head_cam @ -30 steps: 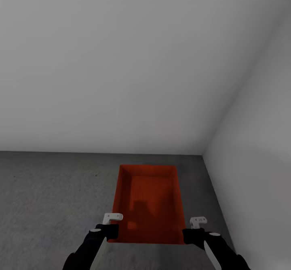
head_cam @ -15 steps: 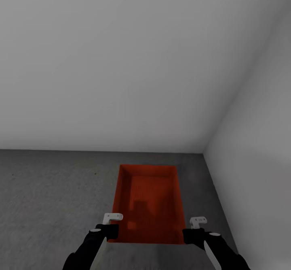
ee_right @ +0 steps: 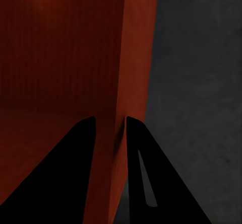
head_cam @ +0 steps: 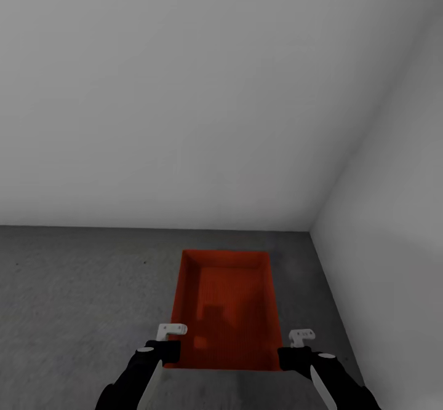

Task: Move the two storage containers from the living room to the garage. In the garage, place one container on the floor and stack the other container on top of it (either order is fine).

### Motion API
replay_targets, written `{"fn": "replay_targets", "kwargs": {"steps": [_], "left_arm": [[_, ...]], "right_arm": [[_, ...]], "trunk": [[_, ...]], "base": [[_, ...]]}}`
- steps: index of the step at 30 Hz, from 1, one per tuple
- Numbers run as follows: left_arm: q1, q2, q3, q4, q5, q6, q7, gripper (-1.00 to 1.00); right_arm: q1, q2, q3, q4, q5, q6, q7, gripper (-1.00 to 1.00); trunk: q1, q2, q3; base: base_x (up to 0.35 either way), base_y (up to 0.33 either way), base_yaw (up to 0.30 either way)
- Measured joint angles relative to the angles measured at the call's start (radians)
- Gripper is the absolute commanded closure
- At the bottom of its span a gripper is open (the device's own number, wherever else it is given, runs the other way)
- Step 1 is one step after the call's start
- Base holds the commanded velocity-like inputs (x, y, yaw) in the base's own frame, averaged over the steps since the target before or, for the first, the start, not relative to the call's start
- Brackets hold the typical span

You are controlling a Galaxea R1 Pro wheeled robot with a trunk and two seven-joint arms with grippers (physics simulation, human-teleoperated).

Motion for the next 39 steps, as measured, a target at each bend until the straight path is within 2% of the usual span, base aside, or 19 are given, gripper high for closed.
{"fn": "replay_targets", "kwargs": {"steps": [8,35,39], "left_arm": [[0.000,0.000,0.000,0.000,0.000,0.000,0.000,1.00],[0.000,0.000,0.000,0.000,0.000,0.000,0.001,1.00],[0.000,0.001,0.000,0.000,0.001,0.000,0.000,1.00]], "right_arm": [[0.000,0.000,0.000,0.000,0.000,0.000,0.000,1.00],[0.000,0.000,0.000,0.000,-0.001,0.001,0.000,1.00],[0.000,0.000,0.001,0.000,-0.001,0.000,-0.001,1.00]], "trunk": [[0.000,0.000,0.000],[0.103,-0.189,-0.085],[0.104,-0.189,-0.085]], "base": [[0.000,0.000,0.000],[0.000,0.000,0.000],[0.000,0.000,0.000]]}}
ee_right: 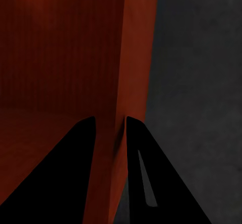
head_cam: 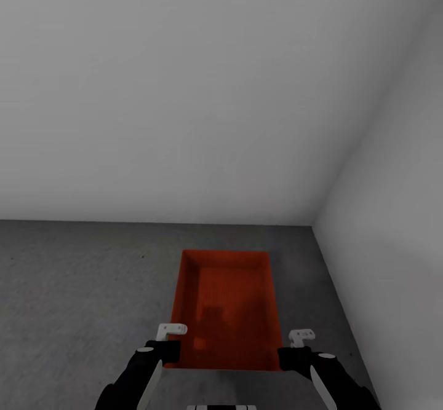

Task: Move the two storage containers from the living room to the garage. In the garage, place one container on the floor and stack the other container on top of it (either order is fine).

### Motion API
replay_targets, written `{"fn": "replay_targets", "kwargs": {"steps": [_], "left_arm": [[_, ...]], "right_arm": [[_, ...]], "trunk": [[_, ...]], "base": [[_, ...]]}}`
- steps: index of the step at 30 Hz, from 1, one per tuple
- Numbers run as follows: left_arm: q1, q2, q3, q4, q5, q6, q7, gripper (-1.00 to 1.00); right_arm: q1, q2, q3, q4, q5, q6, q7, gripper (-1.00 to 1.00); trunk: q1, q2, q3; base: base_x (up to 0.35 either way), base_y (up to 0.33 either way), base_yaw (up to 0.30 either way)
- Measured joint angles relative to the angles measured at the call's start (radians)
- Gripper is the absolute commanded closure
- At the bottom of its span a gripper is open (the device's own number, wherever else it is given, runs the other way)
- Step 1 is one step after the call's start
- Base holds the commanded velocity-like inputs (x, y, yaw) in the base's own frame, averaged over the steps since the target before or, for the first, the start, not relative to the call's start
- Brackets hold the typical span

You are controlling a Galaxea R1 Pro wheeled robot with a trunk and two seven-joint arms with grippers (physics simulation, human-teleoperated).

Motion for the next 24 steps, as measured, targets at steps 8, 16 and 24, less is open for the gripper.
{"fn": "replay_targets", "kwargs": {"steps": [8,16,24], "left_arm": [[0.000,0.000,0.000,0.001,0.000,0.000,0.000,1.00],[0.000,0.000,0.000,0.001,-0.001,0.000,0.000,1.00],[0.000,0.000,0.000,0.001,-0.001,0.000,0.000,1.00]], "right_arm": [[0.000,0.000,0.000,0.002,-0.001,0.000,0.000,1.00],[0.000,0.000,0.001,0.002,-0.001,0.000,0.000,1.00],[0.000,0.000,0.001,0.002,-0.001,0.000,0.000,1.00]], "trunk": [[0.008,-0.014,-0.006],[0.038,-0.070,-0.031],[0.069,-0.126,-0.056]], "base": [[0.000,0.000,0.000],[0.000,0.000,0.000],[0.000,0.000,0.000]]}}
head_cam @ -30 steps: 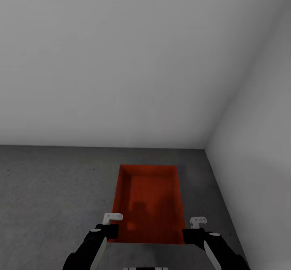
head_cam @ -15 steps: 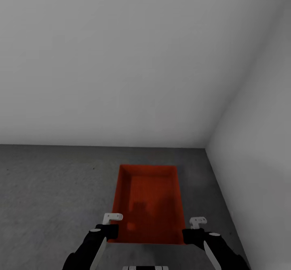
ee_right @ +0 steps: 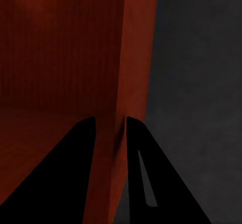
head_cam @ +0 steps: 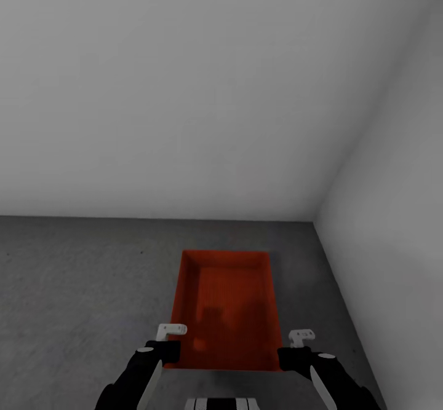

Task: Move the two storage containers from the living room to the garage. In the garage, place one container on the floor and stack the other container on top of it (either order is fine).

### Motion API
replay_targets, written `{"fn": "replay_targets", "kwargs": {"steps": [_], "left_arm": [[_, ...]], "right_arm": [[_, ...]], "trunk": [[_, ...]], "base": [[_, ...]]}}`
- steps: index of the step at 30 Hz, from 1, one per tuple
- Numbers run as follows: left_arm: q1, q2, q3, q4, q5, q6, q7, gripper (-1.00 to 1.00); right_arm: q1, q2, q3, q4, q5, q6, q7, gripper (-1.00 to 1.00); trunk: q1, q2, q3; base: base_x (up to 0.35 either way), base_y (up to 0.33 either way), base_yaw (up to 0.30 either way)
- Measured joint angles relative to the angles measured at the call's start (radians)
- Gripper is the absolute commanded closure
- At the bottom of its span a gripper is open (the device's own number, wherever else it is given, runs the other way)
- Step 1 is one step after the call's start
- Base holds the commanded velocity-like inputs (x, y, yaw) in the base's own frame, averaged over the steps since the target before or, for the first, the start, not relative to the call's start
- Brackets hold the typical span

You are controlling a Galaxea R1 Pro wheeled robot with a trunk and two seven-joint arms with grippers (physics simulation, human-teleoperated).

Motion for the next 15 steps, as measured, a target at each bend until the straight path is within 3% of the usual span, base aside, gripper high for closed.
{"fn": "replay_targets", "kwargs": {"steps": [3,15], "left_arm": [[0.000,0.000,0.000,0.000,0.000,0.000,0.000,1.00],[0.000,0.000,0.000,0.000,0.000,0.000,0.000,1.00]], "right_arm": [[0.000,0.000,0.000,0.000,0.000,0.000,0.000,1.00],[0.000,0.000,0.000,0.000,0.000,0.000,0.000,1.00]], "trunk": [[0.012,-0.021,-0.009],[0.012,-0.021,-0.009]], "base": [[0.000,0.000,0.000],[0.000,0.000,0.000]]}}
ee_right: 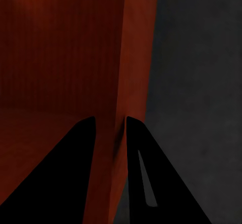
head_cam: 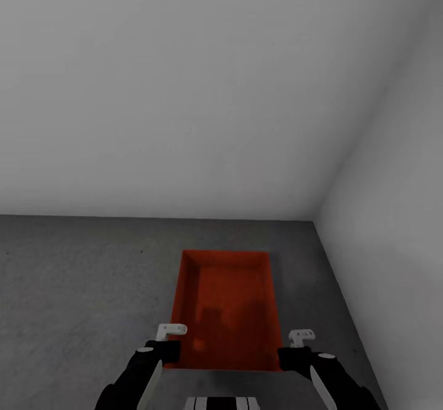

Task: Move the two storage containers from the living room to the garage. In the garage, place one container on the floor and stack the other container on top of it (either order is fine).

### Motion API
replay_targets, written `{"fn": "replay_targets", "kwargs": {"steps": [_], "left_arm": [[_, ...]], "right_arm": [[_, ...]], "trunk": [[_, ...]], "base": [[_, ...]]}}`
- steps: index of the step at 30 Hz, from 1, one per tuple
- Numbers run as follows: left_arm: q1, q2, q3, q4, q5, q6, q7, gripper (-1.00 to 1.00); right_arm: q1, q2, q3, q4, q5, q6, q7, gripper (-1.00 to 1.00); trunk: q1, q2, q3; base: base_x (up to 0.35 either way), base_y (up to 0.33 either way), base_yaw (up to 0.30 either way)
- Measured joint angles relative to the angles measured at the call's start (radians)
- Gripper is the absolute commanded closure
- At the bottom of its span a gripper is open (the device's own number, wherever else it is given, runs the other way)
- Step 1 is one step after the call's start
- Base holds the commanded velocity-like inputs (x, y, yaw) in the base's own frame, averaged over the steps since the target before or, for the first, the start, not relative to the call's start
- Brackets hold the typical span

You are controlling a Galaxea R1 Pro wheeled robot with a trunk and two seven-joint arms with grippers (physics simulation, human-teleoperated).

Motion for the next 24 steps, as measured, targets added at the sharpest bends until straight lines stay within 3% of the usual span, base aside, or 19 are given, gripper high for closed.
{"fn": "replay_targets", "kwargs": {"steps": [3,11,12,24], "left_arm": [[0.000,0.000,0.000,0.000,0.000,0.000,0.000,1.00],[0.000,0.000,0.000,0.000,0.001,0.000,0.000,1.00],[0.001,0.007,0.000,0.002,0.015,0.001,-0.007,1.00],[0.000,0.006,0.000,0.002,0.014,0.001,-0.003,1.00]], "right_arm": [[0.000,0.000,0.000,0.000,0.000,0.000,0.000,1.00],[-0.001,0.000,0.003,0.000,-0.002,0.000,-0.001,1.00],[-0.001,0.003,0.006,-0.022,0.008,0.031,-0.004,1.00],[-0.001,0.003,0.004,-0.021,0.007,0.031,-0.004,1.00]], "trunk": [[0.000,0.000,0.000],[0.030,-0.056,-0.025],[0.034,-0.063,-0.028],[0.034,-0.063,-0.028]], "base": [[0.000,0.000,0.000],[0.000,0.000,0.000],[0.000,0.000,0.000],[0.000,0.000,0.000]]}}
